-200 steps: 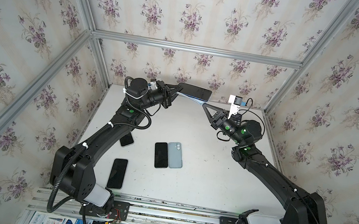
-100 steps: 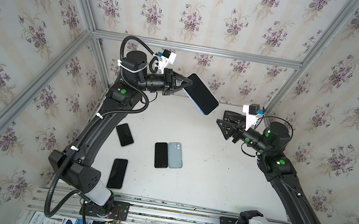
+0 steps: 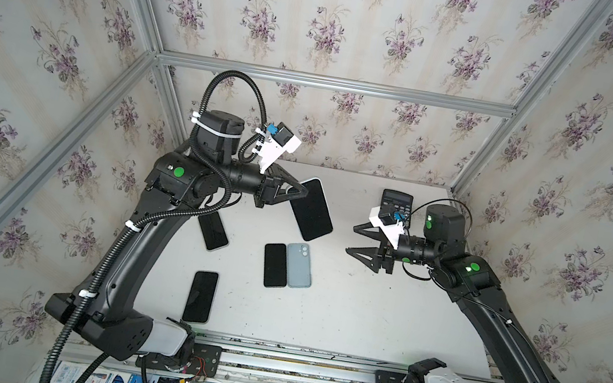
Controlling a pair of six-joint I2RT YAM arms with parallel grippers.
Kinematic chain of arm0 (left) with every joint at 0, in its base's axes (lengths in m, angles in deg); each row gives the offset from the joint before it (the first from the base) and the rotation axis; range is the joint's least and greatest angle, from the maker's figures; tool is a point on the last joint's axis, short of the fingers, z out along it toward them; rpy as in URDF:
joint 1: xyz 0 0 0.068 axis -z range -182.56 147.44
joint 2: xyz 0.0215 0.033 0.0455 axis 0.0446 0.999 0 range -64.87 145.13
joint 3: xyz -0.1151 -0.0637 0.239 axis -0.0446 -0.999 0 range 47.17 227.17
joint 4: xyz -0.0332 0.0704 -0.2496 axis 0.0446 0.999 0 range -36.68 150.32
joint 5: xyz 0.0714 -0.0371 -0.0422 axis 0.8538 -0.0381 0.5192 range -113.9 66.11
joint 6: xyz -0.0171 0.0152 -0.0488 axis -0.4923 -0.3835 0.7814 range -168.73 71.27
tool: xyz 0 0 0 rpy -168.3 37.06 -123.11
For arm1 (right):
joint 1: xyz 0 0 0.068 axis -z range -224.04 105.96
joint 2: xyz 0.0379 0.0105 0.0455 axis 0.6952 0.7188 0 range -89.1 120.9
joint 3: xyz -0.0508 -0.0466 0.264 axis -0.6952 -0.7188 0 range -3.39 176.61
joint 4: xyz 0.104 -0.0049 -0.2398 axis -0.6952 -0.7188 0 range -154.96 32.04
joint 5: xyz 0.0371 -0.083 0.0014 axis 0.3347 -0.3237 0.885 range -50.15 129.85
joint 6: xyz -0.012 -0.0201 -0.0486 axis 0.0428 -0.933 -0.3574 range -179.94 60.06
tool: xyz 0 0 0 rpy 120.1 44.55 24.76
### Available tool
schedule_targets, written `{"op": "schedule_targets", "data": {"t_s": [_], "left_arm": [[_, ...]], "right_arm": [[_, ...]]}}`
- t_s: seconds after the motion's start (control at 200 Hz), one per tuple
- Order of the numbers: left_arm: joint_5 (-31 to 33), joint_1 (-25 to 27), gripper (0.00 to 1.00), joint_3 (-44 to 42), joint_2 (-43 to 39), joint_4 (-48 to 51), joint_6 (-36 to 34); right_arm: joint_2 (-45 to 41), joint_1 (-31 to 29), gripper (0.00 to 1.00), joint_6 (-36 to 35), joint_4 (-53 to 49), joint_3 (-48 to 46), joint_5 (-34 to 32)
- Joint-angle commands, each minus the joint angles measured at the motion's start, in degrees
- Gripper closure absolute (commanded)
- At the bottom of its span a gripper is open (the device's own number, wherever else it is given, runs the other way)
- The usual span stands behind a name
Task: Take the phone out of the phone case
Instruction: 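Lower the black phone with the left gripper toward the light blue case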
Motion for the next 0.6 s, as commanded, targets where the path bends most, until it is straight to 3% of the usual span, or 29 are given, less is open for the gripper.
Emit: {"op": "schedule_targets", "data": {"t_s": [0.0,0.595], "left_arm": [[0.49,1.46,1.0,0.82,-0.18,2.8,-6.04],[0.8,5.94,1.0,-0.11,-0.35,6.13,-9.36]], "right_arm": [[1.04,-1.63,0.35,-4.83,-3.26,2.16,1.61],[6.02,-8.18,0.54,-15.71,-14.26,8.22,1.16]]}}
